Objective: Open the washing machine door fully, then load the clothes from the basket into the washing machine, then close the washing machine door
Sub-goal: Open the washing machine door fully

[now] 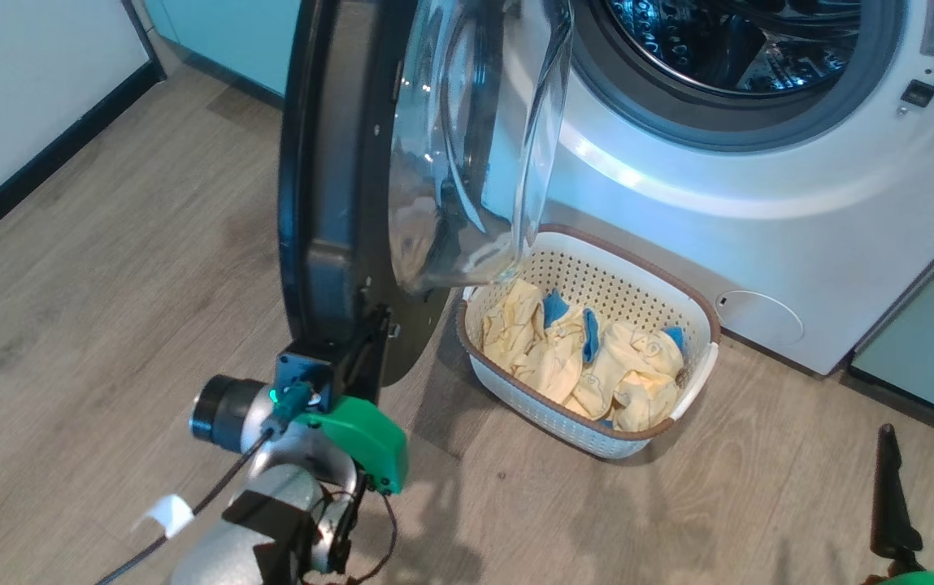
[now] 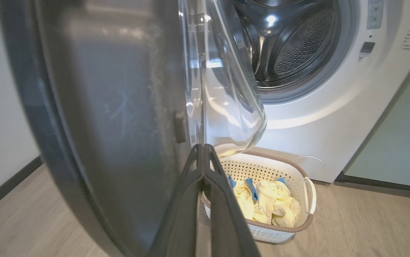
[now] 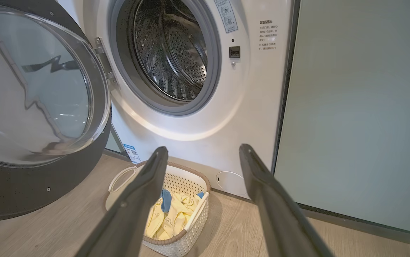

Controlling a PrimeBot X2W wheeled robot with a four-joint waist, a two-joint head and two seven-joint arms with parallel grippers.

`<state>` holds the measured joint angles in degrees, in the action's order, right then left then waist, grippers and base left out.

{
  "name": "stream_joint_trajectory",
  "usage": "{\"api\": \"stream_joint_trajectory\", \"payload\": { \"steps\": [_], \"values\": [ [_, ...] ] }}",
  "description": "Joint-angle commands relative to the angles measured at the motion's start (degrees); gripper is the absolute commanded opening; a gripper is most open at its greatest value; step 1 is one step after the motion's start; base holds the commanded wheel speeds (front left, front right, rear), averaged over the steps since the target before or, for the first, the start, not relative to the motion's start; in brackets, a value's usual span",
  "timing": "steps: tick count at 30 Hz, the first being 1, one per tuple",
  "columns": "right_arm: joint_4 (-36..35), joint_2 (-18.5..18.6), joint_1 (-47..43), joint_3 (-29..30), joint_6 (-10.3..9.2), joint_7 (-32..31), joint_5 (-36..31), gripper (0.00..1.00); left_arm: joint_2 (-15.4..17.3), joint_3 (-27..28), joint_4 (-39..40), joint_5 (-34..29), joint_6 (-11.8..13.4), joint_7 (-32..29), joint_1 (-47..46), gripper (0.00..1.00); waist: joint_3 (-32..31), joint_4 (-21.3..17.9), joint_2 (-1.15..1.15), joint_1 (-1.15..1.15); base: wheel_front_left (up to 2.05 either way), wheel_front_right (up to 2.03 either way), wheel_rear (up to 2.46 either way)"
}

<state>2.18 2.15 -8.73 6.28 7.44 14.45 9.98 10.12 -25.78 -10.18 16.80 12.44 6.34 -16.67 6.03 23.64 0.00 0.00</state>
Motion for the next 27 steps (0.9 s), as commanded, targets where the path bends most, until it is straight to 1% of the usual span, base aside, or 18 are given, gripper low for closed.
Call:
{"api": "stream_joint_trajectory", "payload": {
  "steps": [1,7,14,18,27],
  "values": [
    [-1.77,0.73,2.35,-0.53,0.05,0.55,-0.61,1.00,2.04,3.47,1.90,0.36,0.93,0.83,-1.38,0.00,0.09,0.37,0.00,0.00,0.00,0.00,0.00],
    [-2.17,0.73,2.81,0.62,0.05,0.55,-1.71,1.00,3.61,5.03,0.76,0.62,1.52,1.46,-1.49,0.00,0.22,1.03,0.00,0.00,0.00,0.00,0.00],
    [-2.65,0.73,2.55,1.32,0.05,0.55,-2.39,1.00,5.19,7.91,-3.46,1.78,2.23,3.45,-2.56,0.00,0.26,1.54,0.00,0.00,0.00,0.00,0.00],
    [-2.75,0.73,2.30,1.10,0.05,0.55,-2.73,1.00,6.31,9.72,-7.08,2.32,2.21,5.49,-4.08,0.00,0.79,1.26,0.00,0.00,0.00,0.00,0.00],
    [-2.89,0.73,2.24,0.79,0.05,0.55,-3.79,1.00,7.37,13.10,-13.81,3.30,1.47,8.13,-8.38,0.00,1.87,0.86,0.00,0.00,0.00,0.00,0.00]
  ]
}}
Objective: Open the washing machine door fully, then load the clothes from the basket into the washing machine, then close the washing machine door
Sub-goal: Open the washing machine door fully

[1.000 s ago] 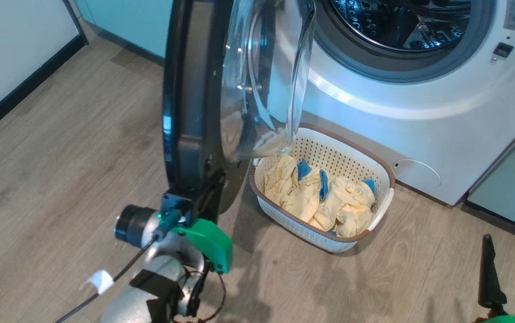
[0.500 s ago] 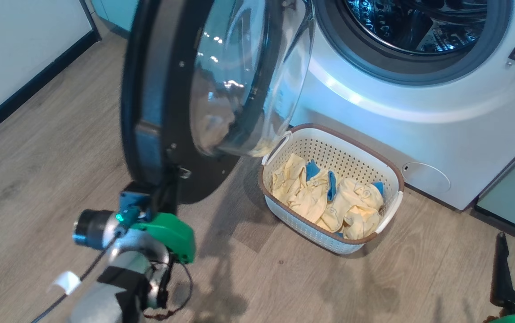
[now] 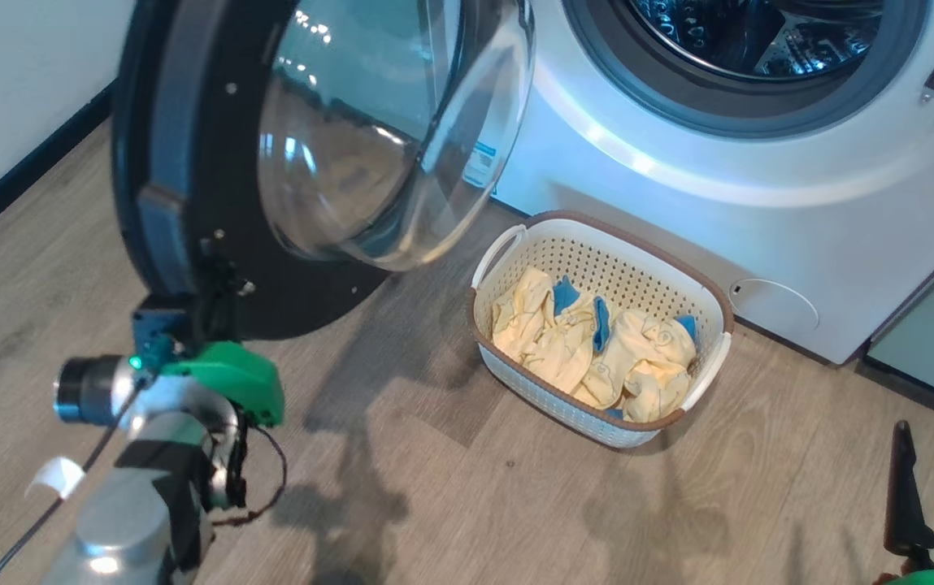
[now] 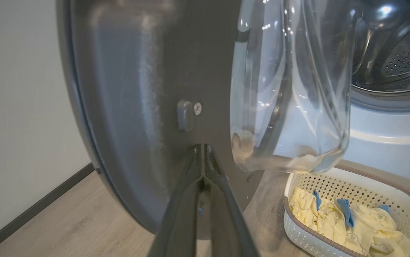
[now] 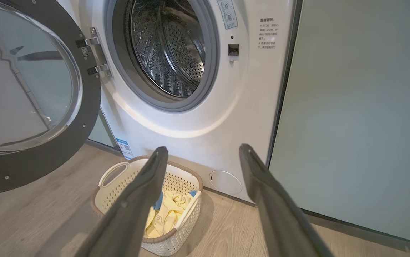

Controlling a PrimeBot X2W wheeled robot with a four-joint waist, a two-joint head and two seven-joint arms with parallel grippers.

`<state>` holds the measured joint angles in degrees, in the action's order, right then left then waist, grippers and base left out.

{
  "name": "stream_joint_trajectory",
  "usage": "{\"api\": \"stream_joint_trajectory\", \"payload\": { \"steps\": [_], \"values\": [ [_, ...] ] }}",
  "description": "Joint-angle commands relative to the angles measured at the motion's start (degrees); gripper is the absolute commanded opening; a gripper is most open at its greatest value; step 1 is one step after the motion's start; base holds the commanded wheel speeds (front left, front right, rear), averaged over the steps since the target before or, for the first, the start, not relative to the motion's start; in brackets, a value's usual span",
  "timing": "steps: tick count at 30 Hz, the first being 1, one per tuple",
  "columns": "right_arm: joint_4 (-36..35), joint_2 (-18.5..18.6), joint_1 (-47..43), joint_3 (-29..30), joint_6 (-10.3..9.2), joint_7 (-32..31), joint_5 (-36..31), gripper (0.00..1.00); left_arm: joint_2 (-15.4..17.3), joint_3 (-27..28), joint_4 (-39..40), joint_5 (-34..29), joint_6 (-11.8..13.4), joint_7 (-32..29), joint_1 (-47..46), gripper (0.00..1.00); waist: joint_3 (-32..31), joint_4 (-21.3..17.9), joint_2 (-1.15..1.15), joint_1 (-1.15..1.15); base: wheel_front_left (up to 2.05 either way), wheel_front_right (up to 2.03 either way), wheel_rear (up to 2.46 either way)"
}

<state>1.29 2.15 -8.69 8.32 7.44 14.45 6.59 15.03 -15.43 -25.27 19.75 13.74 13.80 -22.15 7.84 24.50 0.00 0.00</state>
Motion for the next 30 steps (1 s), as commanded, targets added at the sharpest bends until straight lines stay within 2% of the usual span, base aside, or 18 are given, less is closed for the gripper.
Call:
{"api": "stream_joint_trajectory", "payload": {
  "steps": [1,10,30],
  "values": [
    [-2.15,0.73,2.19,-1.16,0.05,0.52,-0.58,1.00,2.54,3.04,0.63,0.34,0.05,0.80,-3.35,0.00,0.28,0.02,0.00,0.00,0.00,0.00,0.00],
    [-5.19,1.66,2.40,-0.49,0.05,-1.68,-1.76,1.00,2.74,7.30,-2.44,-0.43,-1.97,1.17,-7.16,0.00,3.68,0.45,0.00,0.00,0.00,0.00,0.00],
    [-12.73,6.46,4.45,0.59,0.05,-7.48,-1.87,1.00,0.79,18.81,-5.33,-9.43,-7.78,1.19,-12.16,0.00,11.60,0.67,0.00,0.00,0.00,0.00,0.00]
  ]
}}
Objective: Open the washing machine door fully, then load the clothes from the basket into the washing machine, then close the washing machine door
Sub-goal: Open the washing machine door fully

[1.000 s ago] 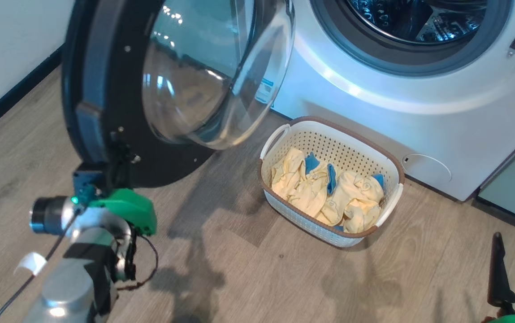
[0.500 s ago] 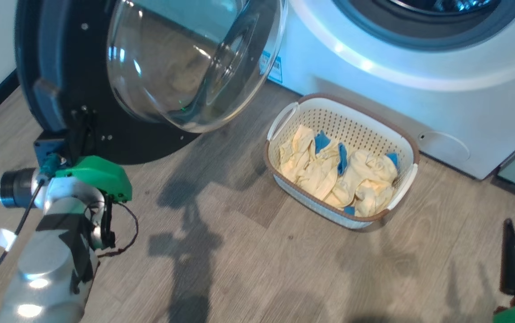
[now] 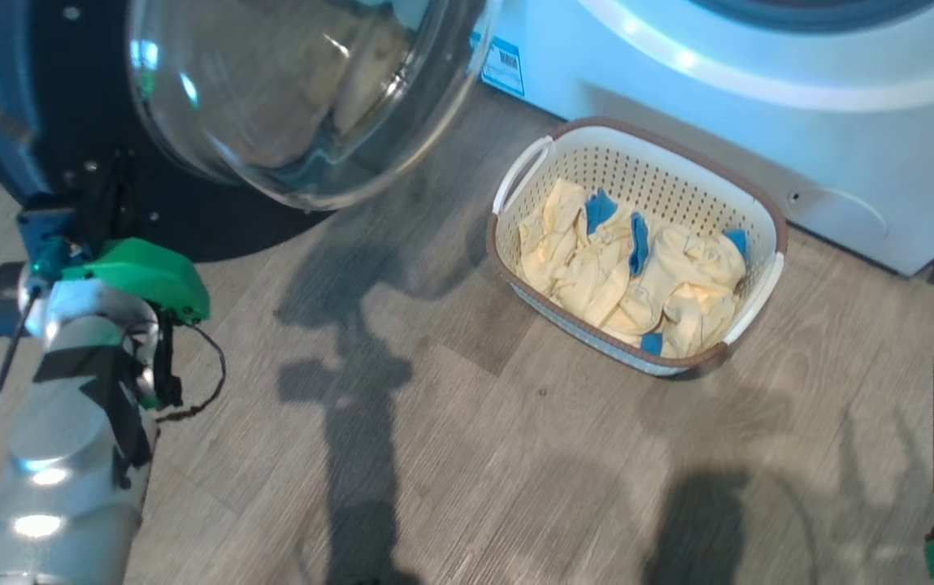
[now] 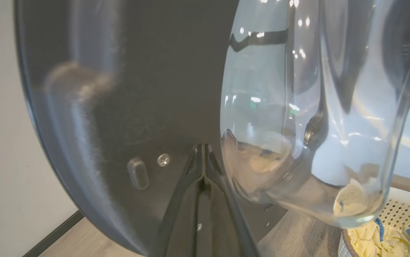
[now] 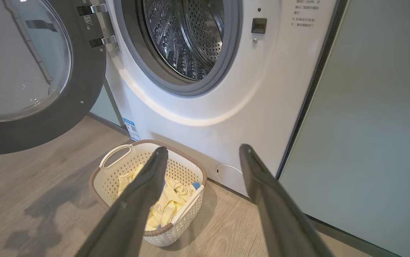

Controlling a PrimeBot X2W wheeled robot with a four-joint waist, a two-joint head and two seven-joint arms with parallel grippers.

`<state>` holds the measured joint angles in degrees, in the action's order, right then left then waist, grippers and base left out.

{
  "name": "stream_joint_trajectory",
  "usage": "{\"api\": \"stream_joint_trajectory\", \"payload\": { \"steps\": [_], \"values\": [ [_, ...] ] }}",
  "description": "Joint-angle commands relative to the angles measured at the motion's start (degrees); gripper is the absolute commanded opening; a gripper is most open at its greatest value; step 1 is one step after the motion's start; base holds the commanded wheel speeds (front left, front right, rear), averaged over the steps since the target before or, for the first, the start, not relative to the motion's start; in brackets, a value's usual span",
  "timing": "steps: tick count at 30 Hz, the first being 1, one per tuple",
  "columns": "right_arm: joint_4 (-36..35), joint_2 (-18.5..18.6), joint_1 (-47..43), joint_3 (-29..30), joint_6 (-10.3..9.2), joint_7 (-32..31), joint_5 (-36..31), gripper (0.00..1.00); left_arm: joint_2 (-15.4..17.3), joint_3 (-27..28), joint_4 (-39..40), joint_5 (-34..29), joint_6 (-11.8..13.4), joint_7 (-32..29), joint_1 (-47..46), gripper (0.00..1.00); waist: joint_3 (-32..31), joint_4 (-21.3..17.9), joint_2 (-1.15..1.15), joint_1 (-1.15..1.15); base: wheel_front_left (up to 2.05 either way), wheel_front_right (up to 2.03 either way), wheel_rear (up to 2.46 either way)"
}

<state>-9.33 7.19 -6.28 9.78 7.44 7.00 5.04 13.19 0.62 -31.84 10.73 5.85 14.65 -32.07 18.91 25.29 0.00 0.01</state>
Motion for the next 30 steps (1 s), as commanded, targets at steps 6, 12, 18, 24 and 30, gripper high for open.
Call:
{"api": "stream_joint_trajectory", "payload": {
  "steps": [6,12,18,24,30],
  "values": [
    [-3.38,2.14,2.36,-0.64,0.05,-0.88,-0.36,1.00,2.12,6.72,-0.28,-1.81,-0.95,0.34,-3.59,0.00,2.15,-0.40,0.00,-0.01,0.00,0.00,0.00],
    [-3.54,2.11,2.64,-0.56,0.05,-1.17,-0.42,1.00,1.25,9.28,0.32,-3.63,-2.11,0.34,-3.79,0.00,2.58,-0.41,0.00,-0.01,0.00,0.00,0.00],
    [-3.01,1.75,3.04,-0.69,0.05,-1.07,-0.47,1.00,-0.33,11.36,1.69,-4.91,-3.12,0.35,-2.54,0.00,2.37,-0.18,0.00,-0.01,0.00,0.00,0.00],
    [-1.96,0.47,3.19,-1.11,0.05,-0.31,-0.71,1.00,-3.09,13.11,5.63,-5.94,-3.66,0.35,1.21,0.00,1.42,-0.08,0.00,-0.01,0.00,0.00,0.00],
    [0.23,-1.07,3.15,-1.41,0.05,1.65,-0.56,1.00,-6.31,13.84,13.75,-7.05,-4.80,0.35,8.53,0.00,-0.80,-0.69,0.00,-0.01,0.00,0.00,0.00]
  ]
}}
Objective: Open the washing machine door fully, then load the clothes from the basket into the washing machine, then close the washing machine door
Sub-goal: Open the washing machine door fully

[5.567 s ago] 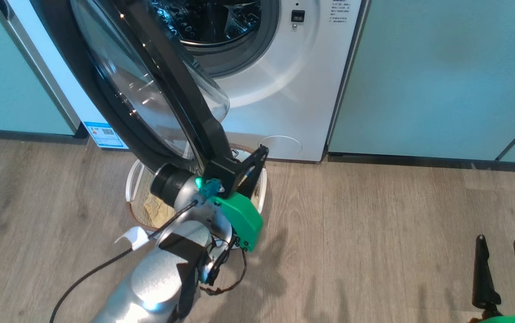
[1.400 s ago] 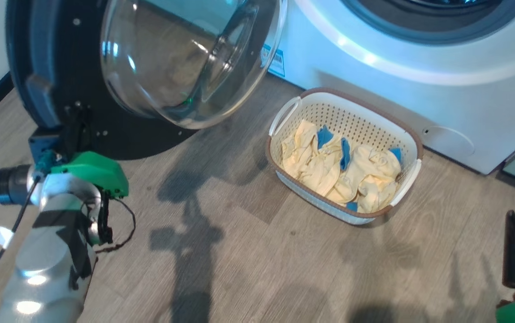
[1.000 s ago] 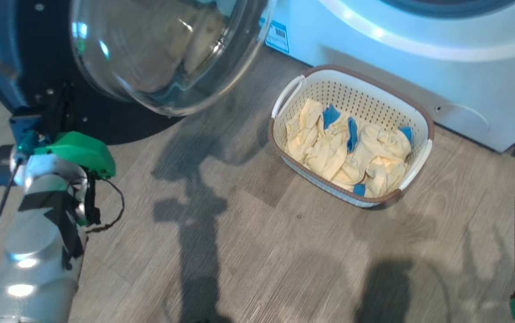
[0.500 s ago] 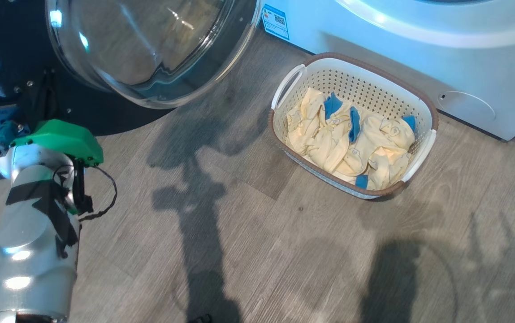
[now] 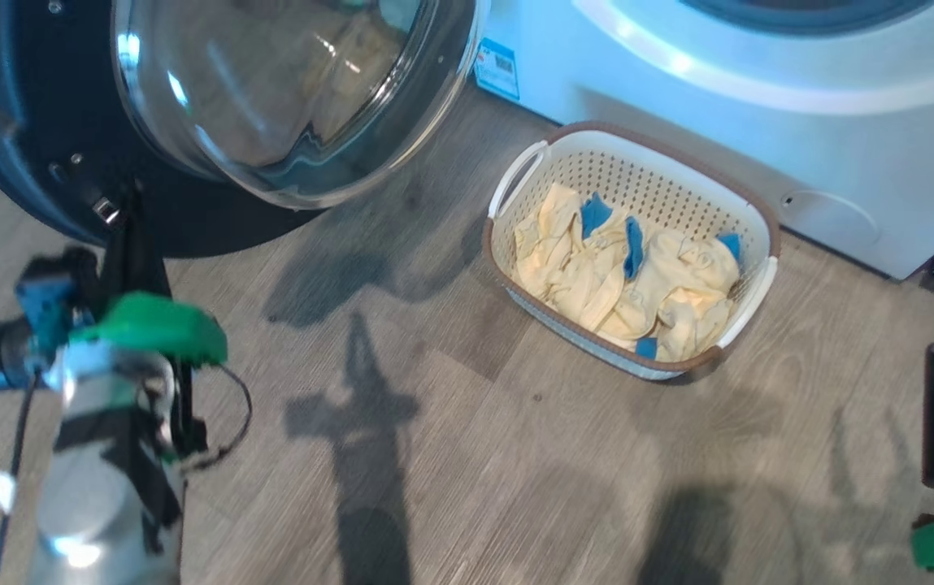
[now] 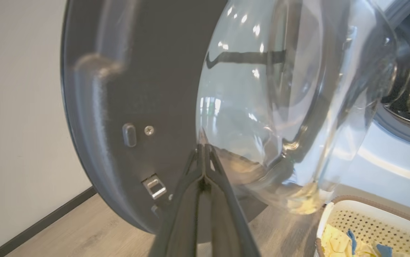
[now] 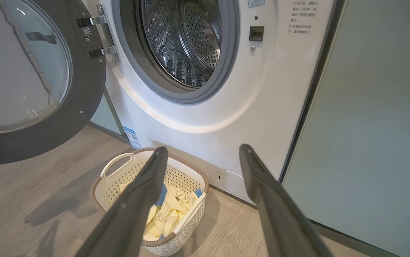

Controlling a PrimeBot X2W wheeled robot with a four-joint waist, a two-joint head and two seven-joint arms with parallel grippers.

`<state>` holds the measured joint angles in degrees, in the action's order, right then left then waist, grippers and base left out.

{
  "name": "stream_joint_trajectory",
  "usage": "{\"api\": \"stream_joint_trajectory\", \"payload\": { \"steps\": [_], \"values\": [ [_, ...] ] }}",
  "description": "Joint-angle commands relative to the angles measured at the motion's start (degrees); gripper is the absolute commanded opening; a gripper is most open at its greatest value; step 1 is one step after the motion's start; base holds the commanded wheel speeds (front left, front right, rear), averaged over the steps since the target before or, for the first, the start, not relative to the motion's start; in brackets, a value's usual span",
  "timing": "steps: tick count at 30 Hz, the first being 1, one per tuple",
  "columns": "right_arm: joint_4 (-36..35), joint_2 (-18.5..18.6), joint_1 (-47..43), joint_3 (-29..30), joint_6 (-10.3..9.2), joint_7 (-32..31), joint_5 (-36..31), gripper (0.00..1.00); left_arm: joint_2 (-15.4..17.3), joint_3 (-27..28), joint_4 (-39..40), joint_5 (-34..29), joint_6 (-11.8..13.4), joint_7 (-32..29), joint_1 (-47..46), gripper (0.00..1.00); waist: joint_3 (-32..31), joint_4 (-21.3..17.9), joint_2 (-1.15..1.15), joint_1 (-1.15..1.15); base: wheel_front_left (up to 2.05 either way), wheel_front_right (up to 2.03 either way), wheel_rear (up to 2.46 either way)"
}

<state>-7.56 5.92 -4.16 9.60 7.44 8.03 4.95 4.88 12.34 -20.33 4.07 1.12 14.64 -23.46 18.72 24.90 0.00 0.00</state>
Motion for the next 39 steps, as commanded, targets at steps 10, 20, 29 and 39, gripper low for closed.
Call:
{"api": "stream_joint_trajectory", "payload": {
  "steps": [10,20,29,39],
  "values": [
    [2.68,-1.92,0.30,-2.31,0.05,4.06,0.10,1.00,-1.11,0.11,13.23,0.97,-4.21,0.36,12.84,0.00,-5.41,-3.78,0.00,0.00,0.00,0.00,0.00],
    [5.47,-2.93,0.11,-4.69,0.05,6.25,0.69,1.00,-1.68,-5.40,18.36,0.15,-6.21,0.36,20.11,0.00,-9.84,-11.11,0.00,0.00,0.00,0.00,0.00],
    [6.27,-3.03,-0.04,-7.52,0.05,6.91,4.25,1.00,-0.77,-6.52,16.33,-0.30,-6.05,0.34,20.93,1.00,-12.24,-21.32,0.00,0.00,0.00,0.00,0.00],
    [3.95,-3.03,-0.87,-8.32,0.05,6.96,3.76,1.00,0.38,-6.85,15.70,-0.18,-5.60,-0.40,20.74,1.00,-13.21,-28.13,0.00,0.00,0.00,0.00,0.00]
  ]
}}
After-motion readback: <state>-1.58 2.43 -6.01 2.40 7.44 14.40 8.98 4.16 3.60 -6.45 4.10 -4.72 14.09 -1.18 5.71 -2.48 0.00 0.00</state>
